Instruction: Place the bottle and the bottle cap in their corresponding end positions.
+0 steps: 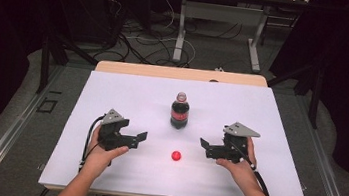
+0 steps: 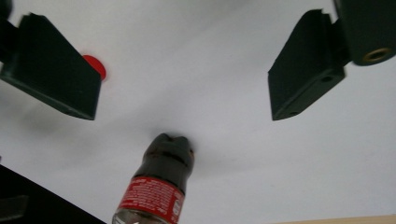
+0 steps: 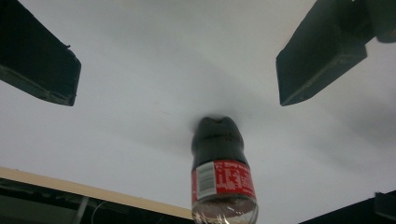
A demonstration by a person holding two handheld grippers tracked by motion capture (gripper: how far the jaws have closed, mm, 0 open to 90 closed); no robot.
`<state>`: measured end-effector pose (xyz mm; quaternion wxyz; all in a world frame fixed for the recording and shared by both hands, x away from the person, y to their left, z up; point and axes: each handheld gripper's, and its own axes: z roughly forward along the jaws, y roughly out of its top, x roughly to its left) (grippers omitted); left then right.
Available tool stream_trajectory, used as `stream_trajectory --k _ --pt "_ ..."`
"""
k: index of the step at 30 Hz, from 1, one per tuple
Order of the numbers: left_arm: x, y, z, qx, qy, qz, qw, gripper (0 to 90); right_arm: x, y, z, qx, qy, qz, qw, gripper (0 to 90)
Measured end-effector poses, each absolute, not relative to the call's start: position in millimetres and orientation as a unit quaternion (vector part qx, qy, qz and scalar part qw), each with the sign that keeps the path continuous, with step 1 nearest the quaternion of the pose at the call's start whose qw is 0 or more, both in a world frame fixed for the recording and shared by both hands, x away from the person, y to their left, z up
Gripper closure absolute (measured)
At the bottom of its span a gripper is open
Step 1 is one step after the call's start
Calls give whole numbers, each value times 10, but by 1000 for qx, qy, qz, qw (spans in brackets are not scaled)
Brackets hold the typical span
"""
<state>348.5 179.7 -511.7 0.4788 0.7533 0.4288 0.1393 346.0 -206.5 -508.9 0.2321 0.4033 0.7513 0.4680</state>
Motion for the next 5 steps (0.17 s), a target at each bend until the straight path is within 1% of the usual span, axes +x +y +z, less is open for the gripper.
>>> stream_trajectory --k 2,5 --pt "3468 1878 -5107 751 434 145 475 11 3395 -2137 -5104 414 744 467 238 0" --pt "3450 1968 -5115 747 441 151 475 5 3344 -2231 -5135 416 738 469 250 0"
